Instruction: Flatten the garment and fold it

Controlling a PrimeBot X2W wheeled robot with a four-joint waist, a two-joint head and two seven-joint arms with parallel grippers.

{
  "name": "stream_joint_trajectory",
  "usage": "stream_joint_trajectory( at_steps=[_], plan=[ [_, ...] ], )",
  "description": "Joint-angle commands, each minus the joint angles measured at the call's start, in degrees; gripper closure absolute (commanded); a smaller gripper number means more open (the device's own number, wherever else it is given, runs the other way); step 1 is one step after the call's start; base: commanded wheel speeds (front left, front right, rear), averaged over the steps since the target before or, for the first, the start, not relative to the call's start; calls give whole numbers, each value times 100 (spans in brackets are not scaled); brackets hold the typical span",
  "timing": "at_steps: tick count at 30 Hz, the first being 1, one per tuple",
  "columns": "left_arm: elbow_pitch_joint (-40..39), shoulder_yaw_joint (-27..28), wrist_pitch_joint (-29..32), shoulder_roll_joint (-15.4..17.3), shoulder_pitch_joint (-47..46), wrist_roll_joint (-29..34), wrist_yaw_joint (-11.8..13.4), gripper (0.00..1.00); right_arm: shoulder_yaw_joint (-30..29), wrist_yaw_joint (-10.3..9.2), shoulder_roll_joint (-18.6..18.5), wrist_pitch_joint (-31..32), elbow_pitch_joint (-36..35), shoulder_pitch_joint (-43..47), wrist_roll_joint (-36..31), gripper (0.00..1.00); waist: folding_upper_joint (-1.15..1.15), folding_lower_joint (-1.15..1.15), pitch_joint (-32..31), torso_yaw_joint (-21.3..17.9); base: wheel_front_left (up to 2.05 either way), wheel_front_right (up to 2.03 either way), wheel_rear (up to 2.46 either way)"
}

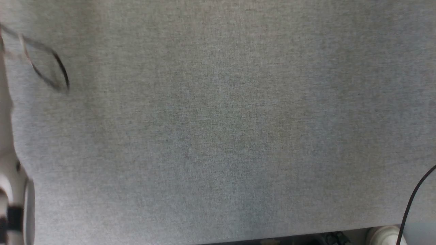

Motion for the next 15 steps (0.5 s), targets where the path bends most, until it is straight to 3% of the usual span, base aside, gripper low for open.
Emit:
stream_joint_trajectory(
  at_steps=[1, 9, 15],
  plan=[
    [-202, 47, 51, 76, 282, -58, 41, 100, 1, -11, -86, 44, -160, 267, 160, 100, 0, 1, -266, 11, 0, 0, 0],
    [-1792, 46, 397, 448, 2777, -104, 330, 100, -489, -11, -430, 410, -1517, 2405, 964, 100, 0, 1, -877, 77, 0, 0, 0],
    [-2282, 114, 299, 358, 4510, -380, 457, 100, -1254, -11, -38, 492, -2098, 4170, 1244, 100, 0, 1, -1379, 135, 0, 0, 0]
  ],
)
